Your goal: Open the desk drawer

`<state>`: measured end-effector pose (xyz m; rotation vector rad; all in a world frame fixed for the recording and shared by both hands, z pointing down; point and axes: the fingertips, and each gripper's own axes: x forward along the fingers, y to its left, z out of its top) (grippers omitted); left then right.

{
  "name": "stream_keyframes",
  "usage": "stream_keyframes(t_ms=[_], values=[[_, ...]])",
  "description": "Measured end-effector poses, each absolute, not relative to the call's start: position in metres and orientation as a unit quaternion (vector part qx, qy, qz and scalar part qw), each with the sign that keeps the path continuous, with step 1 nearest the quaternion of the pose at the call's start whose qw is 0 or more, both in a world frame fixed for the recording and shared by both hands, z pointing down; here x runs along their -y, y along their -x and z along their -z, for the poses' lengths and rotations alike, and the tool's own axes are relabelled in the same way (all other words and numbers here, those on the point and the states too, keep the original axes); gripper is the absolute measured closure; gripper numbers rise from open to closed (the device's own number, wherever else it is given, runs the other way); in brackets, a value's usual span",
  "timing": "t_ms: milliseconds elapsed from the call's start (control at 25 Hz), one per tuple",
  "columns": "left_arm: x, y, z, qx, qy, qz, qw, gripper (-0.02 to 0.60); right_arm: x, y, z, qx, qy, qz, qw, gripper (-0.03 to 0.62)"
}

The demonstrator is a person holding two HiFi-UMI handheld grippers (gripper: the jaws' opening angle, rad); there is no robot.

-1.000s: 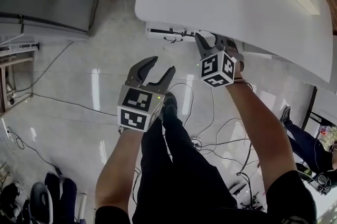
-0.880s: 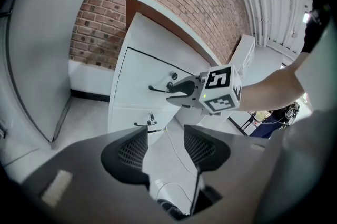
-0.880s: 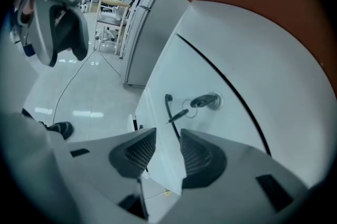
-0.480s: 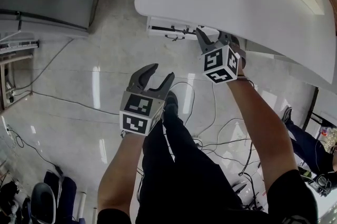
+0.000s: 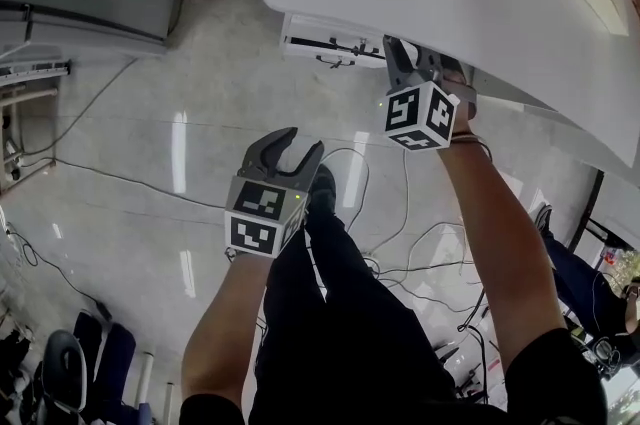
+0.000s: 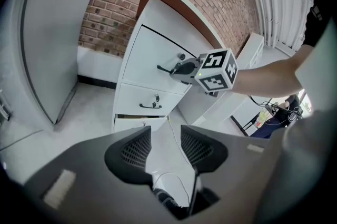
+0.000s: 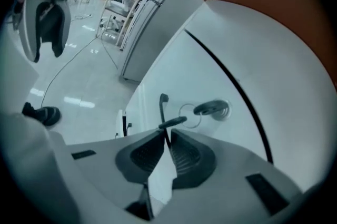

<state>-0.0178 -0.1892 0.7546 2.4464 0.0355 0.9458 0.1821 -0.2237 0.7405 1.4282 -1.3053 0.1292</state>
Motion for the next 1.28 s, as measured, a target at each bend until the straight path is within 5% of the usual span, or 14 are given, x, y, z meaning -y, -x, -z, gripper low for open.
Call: stream_keyframes(t_ms=[520, 1280], values=[[0.192, 0.034, -0.767, 0.016, -0.904, -0.347, 0.249, 0.432, 0.216, -0.163, -0.733, 0.553, -0.626, -0.042, 0.549, 0.551], [0.206, 0.054, -0.767, 0.076, -0.905, -0.336, 0.251, 0.459, 0.142, -0.048, -0.726, 0.614, -0.612, -0.081, 0.491, 0.583]])
